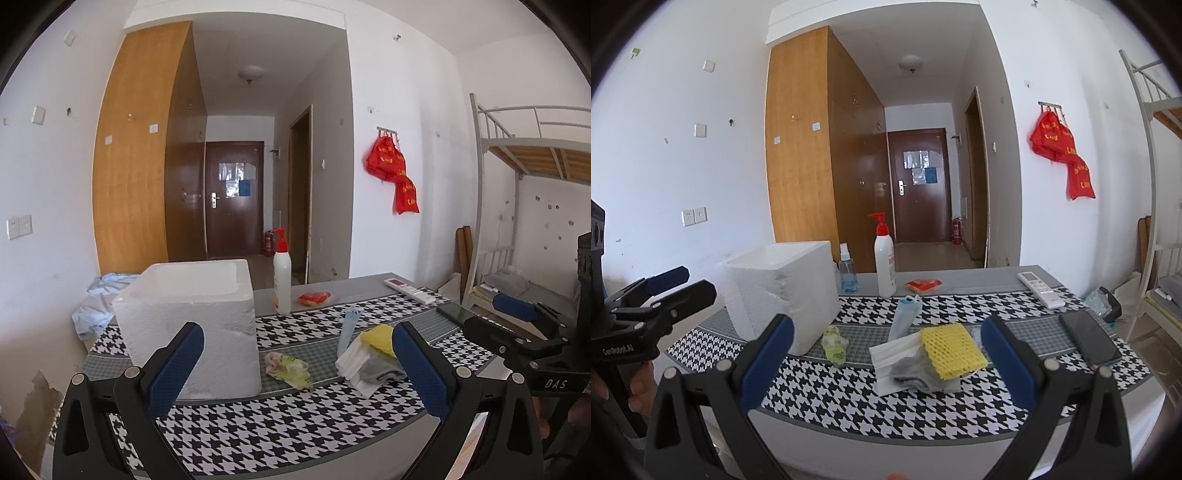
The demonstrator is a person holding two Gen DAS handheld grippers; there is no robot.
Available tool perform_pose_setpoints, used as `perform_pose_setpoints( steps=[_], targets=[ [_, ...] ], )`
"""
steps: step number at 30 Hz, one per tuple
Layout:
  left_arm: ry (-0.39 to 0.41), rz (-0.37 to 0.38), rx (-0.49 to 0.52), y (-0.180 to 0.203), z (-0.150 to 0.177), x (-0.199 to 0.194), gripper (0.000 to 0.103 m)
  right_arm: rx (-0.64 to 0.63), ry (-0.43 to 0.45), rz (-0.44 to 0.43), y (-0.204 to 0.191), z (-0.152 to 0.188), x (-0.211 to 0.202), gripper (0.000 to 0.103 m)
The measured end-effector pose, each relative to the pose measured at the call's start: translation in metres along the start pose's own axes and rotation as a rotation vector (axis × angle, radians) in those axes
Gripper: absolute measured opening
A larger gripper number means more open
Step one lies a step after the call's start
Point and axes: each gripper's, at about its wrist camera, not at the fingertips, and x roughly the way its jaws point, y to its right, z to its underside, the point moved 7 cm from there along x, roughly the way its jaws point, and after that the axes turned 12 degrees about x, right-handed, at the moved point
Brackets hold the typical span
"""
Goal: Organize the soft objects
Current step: 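Move both tools forward toward the items on the table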
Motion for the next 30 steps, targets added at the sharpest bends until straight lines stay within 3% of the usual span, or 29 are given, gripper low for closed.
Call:
perform_pose_setpoints(
  steps=[17, 30],
  targets=[
    [-0.074, 0.037, 0.015, 0.012, 0.008, 0.045, 0.102, 0.007, -0.046, 0.066, 0.025, 0.003, 0.03, 0.102],
    [-0.205, 0.087, 0.0, 0.023, 0.033, 0.09, 0.102, 0.052, -0.124, 0.118, 0.051, 0.018, 0.057, 0.102]
  ],
)
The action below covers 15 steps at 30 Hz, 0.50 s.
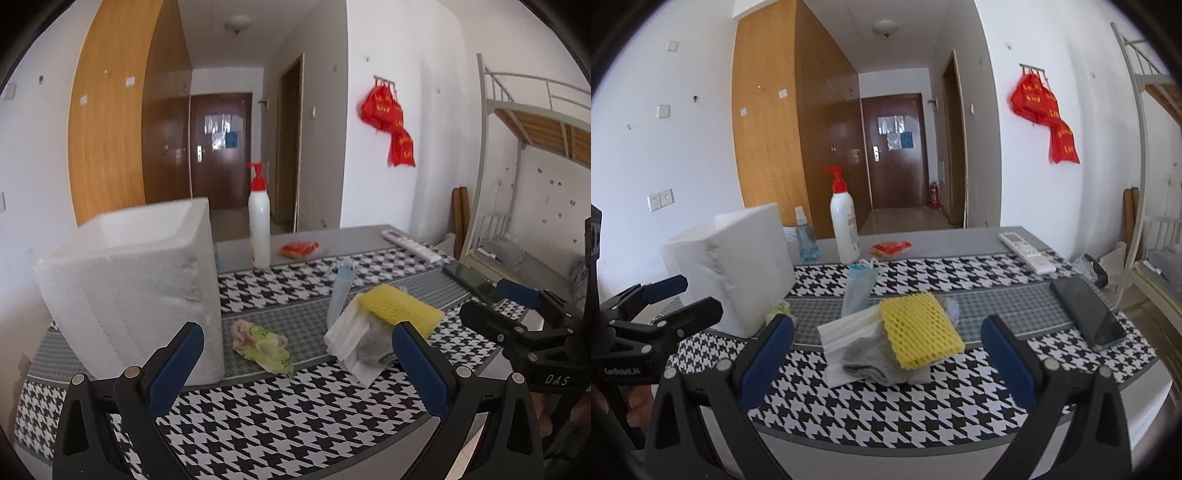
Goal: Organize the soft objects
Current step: 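Move both tools forward toward the items on the table, then grasp the green plastic bag with the left tool while the right tool grasps the yellow foam net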
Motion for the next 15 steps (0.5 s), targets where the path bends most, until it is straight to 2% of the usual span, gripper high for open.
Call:
perform_pose_setpoints(
  steps=[10, 15],
  targets=[
    [-0.093, 0.018, -0.004, 0.006, 0.011, 0.036, 0.102, 0.036, -0.054, 0.035, 0.017, 0.008, 0.022, 0.102],
    [-0.143, -0.011, -0.003, 0.003, 0.016, 0.054, 0.101, 0.044, -0.07, 0.039, 0.021, 0.008, 0.029, 0.102]
  ],
)
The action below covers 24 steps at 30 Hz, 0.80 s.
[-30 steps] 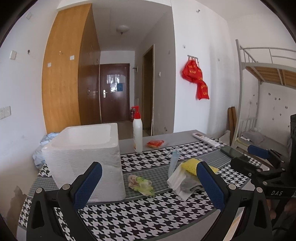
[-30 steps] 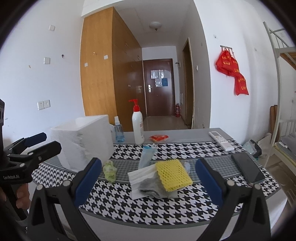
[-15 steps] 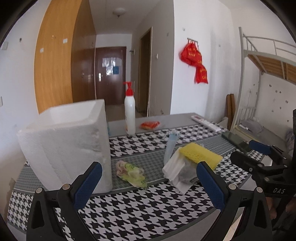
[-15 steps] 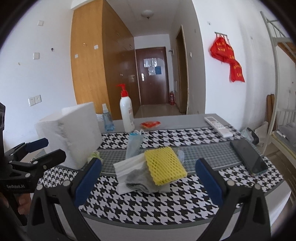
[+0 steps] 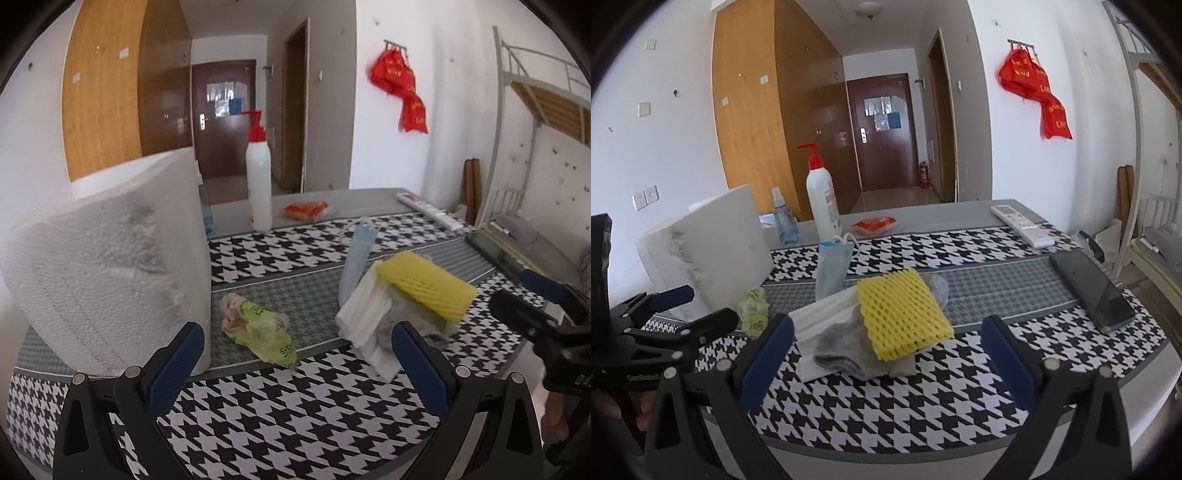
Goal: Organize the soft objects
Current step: 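Grasp the green plastic bag with the left tool while the right tool grasps the yellow foam net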
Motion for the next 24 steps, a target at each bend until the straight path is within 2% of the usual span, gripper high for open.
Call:
perform_pose_setpoints(
  steps=[10, 16, 24],
  targets=[
    [-0.08, 0.0, -0.018, -0.004, 0.006, 0.025, 0.091, 0.002, -0.024, 0.011, 0.007, 0.002, 0.011, 0.102],
    [-0.114, -0.044, -0.006, -0.006, 0.007, 0.036, 0.086, 0.011, -0.056, 0.016, 0.009, 0.005, 0.021, 0.102],
    [-0.166, -0.06, -0.027, -0.011, 0.011, 0.051, 0.076, 0.004, -0.073, 0.013, 0.009, 0.004, 0.026, 0.102]
  ],
)
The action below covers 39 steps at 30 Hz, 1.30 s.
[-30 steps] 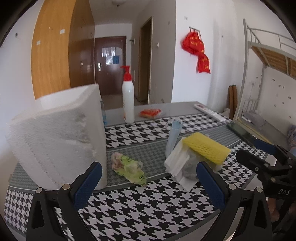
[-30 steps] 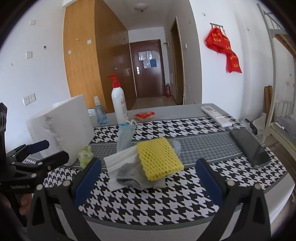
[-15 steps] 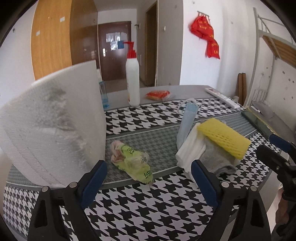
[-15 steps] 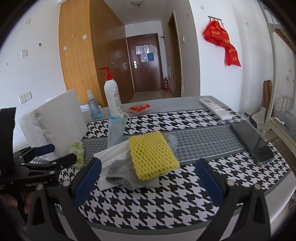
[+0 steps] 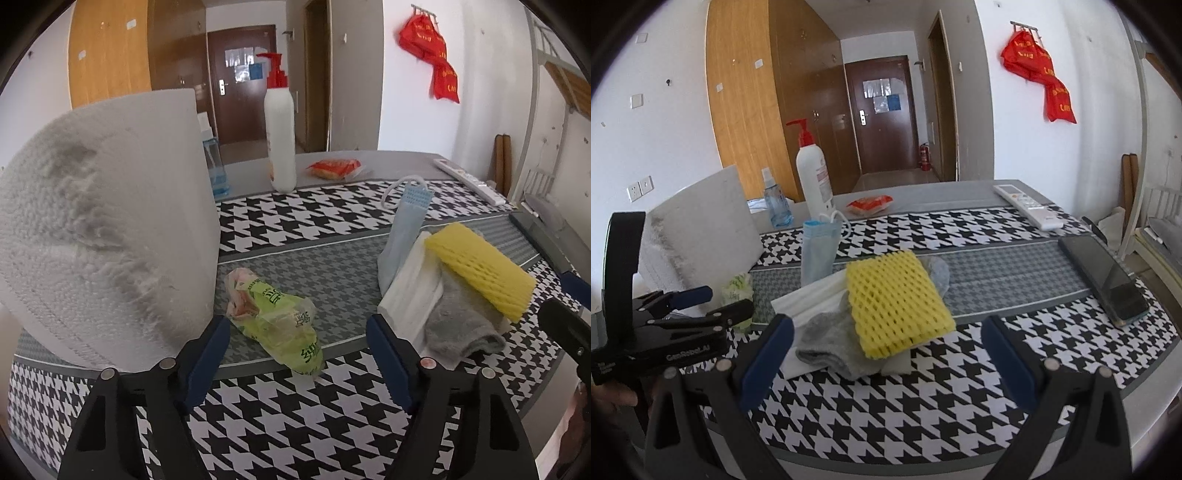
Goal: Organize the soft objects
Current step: 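Grasp the green plastic bag with the left tool while the right tool grasps the yellow foam net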
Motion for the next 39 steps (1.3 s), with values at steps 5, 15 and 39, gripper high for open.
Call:
perform_pose_setpoints(
  steps=[5, 15, 39],
  targets=[
    [-0.03, -0.027, -0.011, -0.005, 0.001, 0.009, 0.074, -0.009, -0.011, 0.007, -0.001, 0.0, 0.006, 0.102],
    [-0.091, -0.012, -0.01, -0.005, 0.005, 0.024, 0.051, -0.056, -0.038, 0.042, -0.002, -0.001, 0.021, 0.094],
    [-0.079, 0.046, -0.041, -0.008, 0.006, 0.023, 0.033, -0.048, -0.127, 0.089, 0.003, 0.0, 0.045, 0.033]
  ],
)
